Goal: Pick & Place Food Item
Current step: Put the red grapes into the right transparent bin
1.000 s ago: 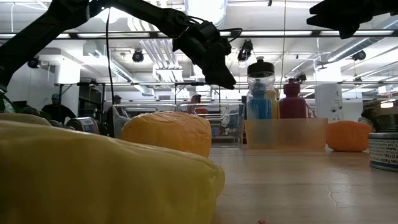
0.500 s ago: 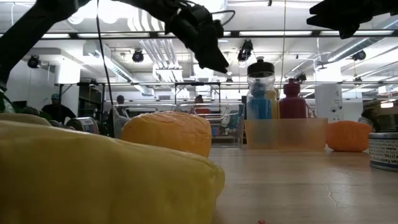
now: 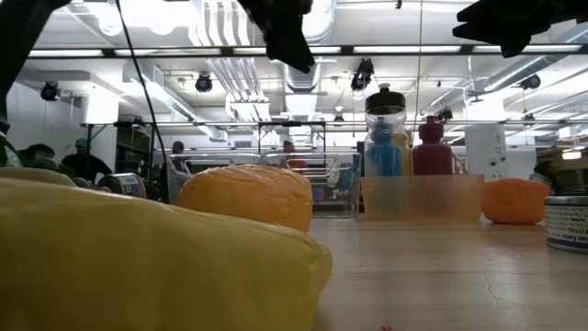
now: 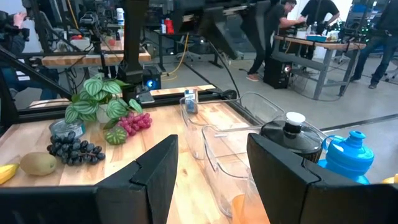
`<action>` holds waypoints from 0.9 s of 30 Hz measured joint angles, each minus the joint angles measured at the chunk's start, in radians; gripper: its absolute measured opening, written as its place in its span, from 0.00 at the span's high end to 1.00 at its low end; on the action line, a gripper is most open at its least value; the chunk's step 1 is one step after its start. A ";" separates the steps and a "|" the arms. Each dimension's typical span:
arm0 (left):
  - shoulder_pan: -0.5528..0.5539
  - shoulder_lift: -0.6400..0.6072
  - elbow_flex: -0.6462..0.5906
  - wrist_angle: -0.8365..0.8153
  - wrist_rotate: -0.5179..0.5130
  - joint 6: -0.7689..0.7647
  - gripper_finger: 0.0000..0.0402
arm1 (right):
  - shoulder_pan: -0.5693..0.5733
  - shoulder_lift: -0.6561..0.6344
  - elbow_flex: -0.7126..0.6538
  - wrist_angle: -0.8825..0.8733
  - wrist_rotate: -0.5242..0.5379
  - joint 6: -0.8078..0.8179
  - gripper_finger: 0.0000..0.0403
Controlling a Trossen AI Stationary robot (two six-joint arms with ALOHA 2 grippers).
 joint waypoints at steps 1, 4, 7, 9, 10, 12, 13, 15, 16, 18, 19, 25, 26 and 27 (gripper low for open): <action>-0.013 -0.009 -0.013 0.006 -0.024 -0.006 0.37 | 0.000 0.000 0.000 0.000 0.000 -0.001 0.53; -0.048 -0.044 -0.063 0.024 -0.055 -0.024 0.37 | 0.000 0.000 0.000 0.000 0.000 0.000 0.53; -0.081 -0.096 -0.140 0.056 -0.085 -0.074 0.37 | 0.000 0.000 0.000 0.000 0.000 -0.001 0.53; -0.101 -0.137 -0.201 0.078 -0.108 -0.115 0.37 | 0.000 0.000 0.000 0.000 0.000 0.000 0.53; -0.112 -0.160 -0.236 0.096 -0.118 -0.134 0.37 | 0.000 0.000 0.000 0.000 0.000 -0.001 0.53; -0.136 -0.217 -0.311 0.138 -0.137 -0.175 0.37 | 0.000 0.000 0.000 0.000 0.000 0.000 0.53; -0.150 -0.246 -0.348 0.164 -0.153 -0.195 0.37 | 0.000 0.000 0.000 0.000 0.000 0.001 0.53; -0.183 -0.307 -0.424 0.225 -0.203 -0.236 0.37 | 0.000 0.000 0.000 0.000 0.000 -0.001 0.53; -0.205 -0.332 -0.464 0.255 -0.245 -0.255 0.37 | 0.000 0.000 0.000 0.000 0.000 -0.001 0.53; -0.248 -0.380 -0.538 0.288 -0.312 -0.276 0.36 | 0.000 0.000 0.000 0.000 0.000 0.000 0.53; -0.272 -0.401 -0.573 0.293 -0.339 -0.289 0.36 | 0.000 0.000 0.000 0.000 0.000 0.000 0.53; -0.412 -0.500 -0.716 0.326 -0.509 -0.483 0.36 | 0.000 0.000 0.000 0.000 0.000 -0.001 0.53; -0.434 -0.507 -0.727 0.324 -0.546 -0.531 0.36 | 0.000 0.000 0.000 0.000 0.000 -0.001 0.53; -0.454 -0.510 -0.736 0.321 -0.583 -0.574 0.36 | 0.000 0.000 0.000 0.000 0.000 0.000 0.53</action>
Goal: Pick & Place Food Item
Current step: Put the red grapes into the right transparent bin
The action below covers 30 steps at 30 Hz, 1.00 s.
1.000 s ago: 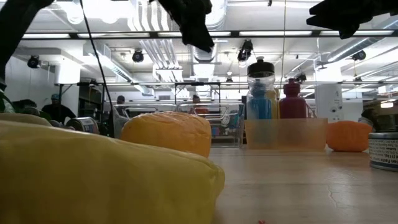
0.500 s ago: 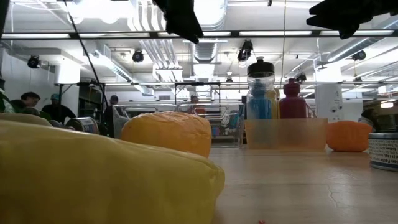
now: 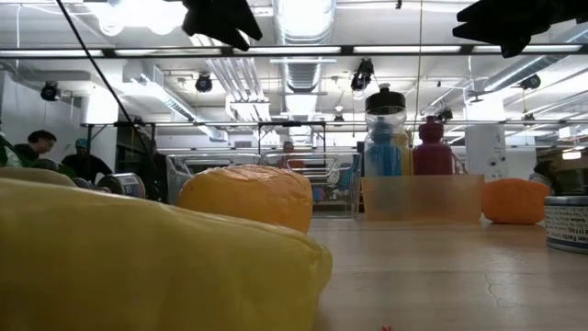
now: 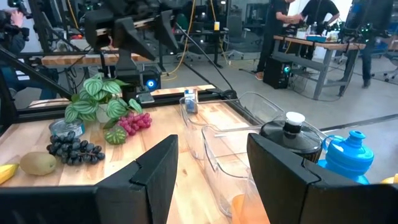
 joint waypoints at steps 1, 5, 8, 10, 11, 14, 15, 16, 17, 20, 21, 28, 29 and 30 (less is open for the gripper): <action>-0.022 0.000 -0.004 -0.013 -0.038 -0.045 0.36 | 0.000 0.000 0.000 0.000 0.000 0.000 0.53; -0.093 0.007 -0.001 -0.120 -0.090 -0.178 0.36 | 0.000 0.000 0.000 0.000 0.000 0.000 0.53; -0.138 0.009 0.005 -0.239 -0.070 -0.334 0.36 | 0.000 0.000 0.000 0.000 0.000 -0.001 0.53; -0.165 0.007 0.007 -0.313 -0.063 -0.503 0.36 | 0.000 0.000 0.000 0.000 0.000 0.001 0.53; -0.175 0.007 0.008 -0.359 -0.048 -0.604 0.36 | 0.000 0.000 0.000 0.000 0.000 0.001 0.53; -0.189 0.009 0.012 -0.492 0.030 -0.903 0.36 | 0.000 0.000 0.000 0.000 0.000 0.000 0.53; -0.194 0.011 0.009 -0.524 0.059 -0.984 0.36 | 0.000 0.000 0.000 0.000 0.000 0.000 0.53; -0.202 0.015 0.000 -0.550 0.091 -1.053 0.36 | 0.000 0.000 0.000 0.000 0.000 0.001 0.53; -0.210 0.022 -0.012 -0.567 0.123 -1.111 0.36 | 0.000 0.000 0.000 0.000 0.000 0.000 0.53; -0.239 0.036 -0.052 -0.575 0.202 -1.237 0.36 | 0.000 0.000 0.000 0.000 0.000 0.001 0.53; -0.247 0.036 -0.069 -0.574 0.216 -1.286 0.36 | 0.000 0.000 0.000 0.000 0.000 0.001 0.53; -0.261 0.041 -0.195 -0.497 0.334 -1.633 0.36 | 0.000 0.000 0.000 0.000 0.000 0.000 0.53; -0.260 0.041 -0.209 -0.478 0.334 -1.634 0.36 | 0.000 0.000 0.000 0.000 0.000 0.001 0.53; -0.259 0.041 -0.225 -0.448 0.334 -1.632 0.36 | 0.000 0.000 0.000 0.000 0.000 0.000 0.53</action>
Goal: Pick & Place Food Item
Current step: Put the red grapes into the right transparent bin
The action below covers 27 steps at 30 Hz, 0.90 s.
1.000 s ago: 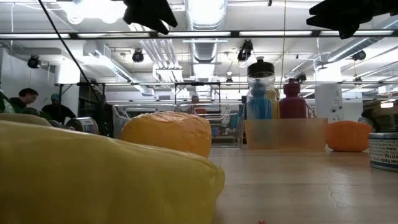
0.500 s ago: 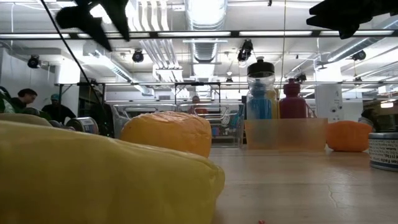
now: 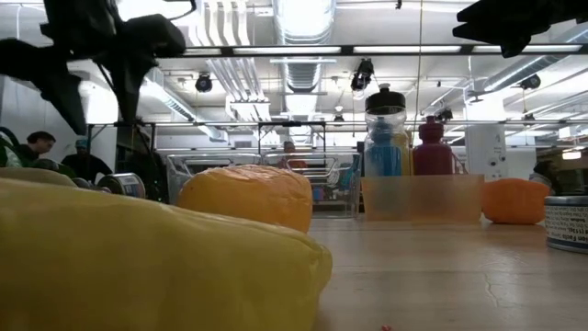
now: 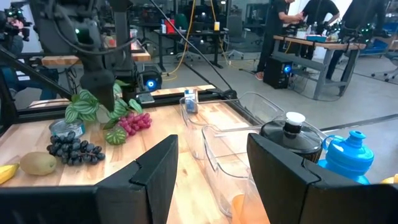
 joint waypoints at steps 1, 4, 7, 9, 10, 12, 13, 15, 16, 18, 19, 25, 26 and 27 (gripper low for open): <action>0.001 0.000 -0.018 0.039 0.000 0.015 0.36 | 0.000 0.000 0.000 0.000 0.000 -0.001 0.53; 0.001 0.001 -0.077 0.132 0.009 0.090 0.36 | 0.000 0.000 0.000 0.000 0.000 0.000 0.53; 0.000 0.001 -0.147 0.225 0.055 0.099 0.36 | 0.000 0.000 0.000 0.000 0.000 -0.001 0.53; 0.001 0.001 -0.192 0.275 0.090 0.071 0.36 | 0.000 0.000 0.000 0.000 0.000 0.000 0.53; 0.001 0.001 -0.212 0.312 0.103 0.065 0.36 | 0.000 0.000 0.000 0.000 0.000 0.000 0.53; 0.000 0.001 -0.247 0.380 0.120 0.063 0.36 | 0.000 0.000 0.000 0.000 0.000 -0.001 0.53; 0.000 0.001 -0.261 0.406 0.128 0.063 0.36 | 0.000 0.000 0.000 0.000 0.000 0.000 0.53; 0.001 0.001 -0.280 0.449 0.132 0.063 0.36 | 0.000 0.000 0.000 0.000 0.000 -0.001 0.53; 0.001 0.001 -0.285 0.455 0.132 0.067 0.36 | 0.000 0.000 0.000 0.000 0.000 -0.001 0.53; 0.001 0.001 -0.292 0.465 0.129 0.095 0.36 | 0.000 0.000 0.000 0.000 0.000 0.000 0.53; 0.001 0.001 -0.292 0.464 0.121 0.112 0.36 | 0.000 0.000 0.000 0.000 0.000 0.000 0.53; 0.001 0.001 -0.292 0.453 0.069 0.142 0.36 | 0.000 0.000 0.000 0.000 0.000 -0.001 0.53; 0.001 0.001 -0.292 0.448 0.066 0.142 0.36 | 0.000 0.000 0.000 0.000 0.000 -0.001 0.53; 0.001 0.001 -0.292 0.443 0.060 0.142 0.36 | 0.000 0.000 0.000 0.000 0.000 0.000 0.53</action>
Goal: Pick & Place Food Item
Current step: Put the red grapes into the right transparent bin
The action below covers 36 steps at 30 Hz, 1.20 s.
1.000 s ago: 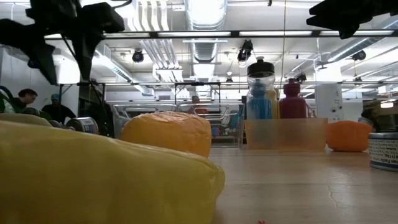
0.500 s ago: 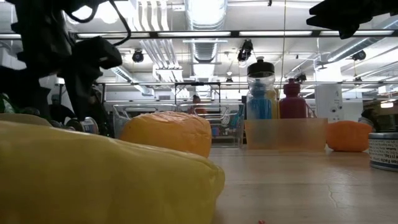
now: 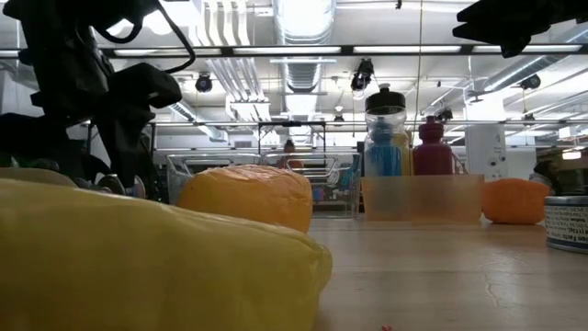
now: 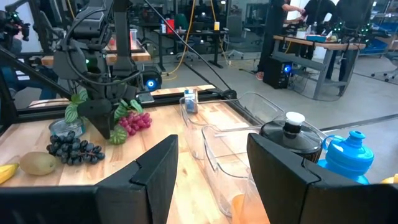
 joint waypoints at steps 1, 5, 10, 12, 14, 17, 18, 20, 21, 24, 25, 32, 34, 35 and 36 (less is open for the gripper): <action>0.000 0.000 0.000 -0.002 -0.006 0.005 0.36 | 0.000 0.000 0.000 0.000 0.000 0.001 0.53; 0.000 0.000 0.000 -0.004 -0.021 0.015 0.37 | 0.000 0.000 0.000 0.000 0.000 0.001 0.53; 0.001 0.000 0.000 -0.006 -0.022 0.033 0.45 | 0.000 0.000 0.000 0.000 0.000 0.001 0.53; 0.001 0.000 0.000 -0.014 -0.022 0.033 0.51 | 0.000 0.000 0.000 0.000 0.000 -0.001 0.53; 0.001 0.000 0.000 -0.018 -0.022 0.033 0.57 | 0.000 0.000 0.000 0.000 0.000 0.000 0.53; 0.001 0.000 0.000 -0.020 -0.021 0.033 0.64 | 0.000 0.000 0.000 0.000 0.000 -0.001 0.53; 0.000 0.000 -0.001 -0.020 -0.018 0.033 0.66 | 0.000 0.000 0.000 0.000 0.000 -0.001 0.53; 0.001 0.000 -0.001 -0.020 -0.015 0.033 0.69 | 0.000 0.000 0.000 0.000 0.000 0.001 0.53; 0.000 0.000 0.000 -0.020 -0.014 0.032 0.71 | 0.000 0.000 0.000 0.000 0.000 0.000 0.53; 0.000 0.000 -0.001 -0.022 -0.008 0.032 0.74 | 0.000 0.000 0.000 0.000 0.000 0.001 0.53; 0.000 0.000 -0.001 -0.022 -0.007 0.032 0.75 | 0.000 0.000 0.000 0.000 0.000 0.000 0.53; 0.000 0.000 -0.001 -0.034 -0.007 0.032 0.87 | 0.000 0.000 0.000 0.000 0.000 -0.001 0.53; 0.000 0.000 -0.001 -0.036 -0.007 0.032 0.91 | 0.000 0.000 0.000 0.000 0.000 0.001 0.53; 0.000 0.000 -0.001 -0.037 -0.007 0.032 0.93 | 0.000 0.000 0.000 0.000 0.000 0.000 0.53; 0.001 0.000 -0.001 -0.039 -0.007 0.032 0.95 | 0.000 0.000 0.000 0.000 0.000 -0.001 0.53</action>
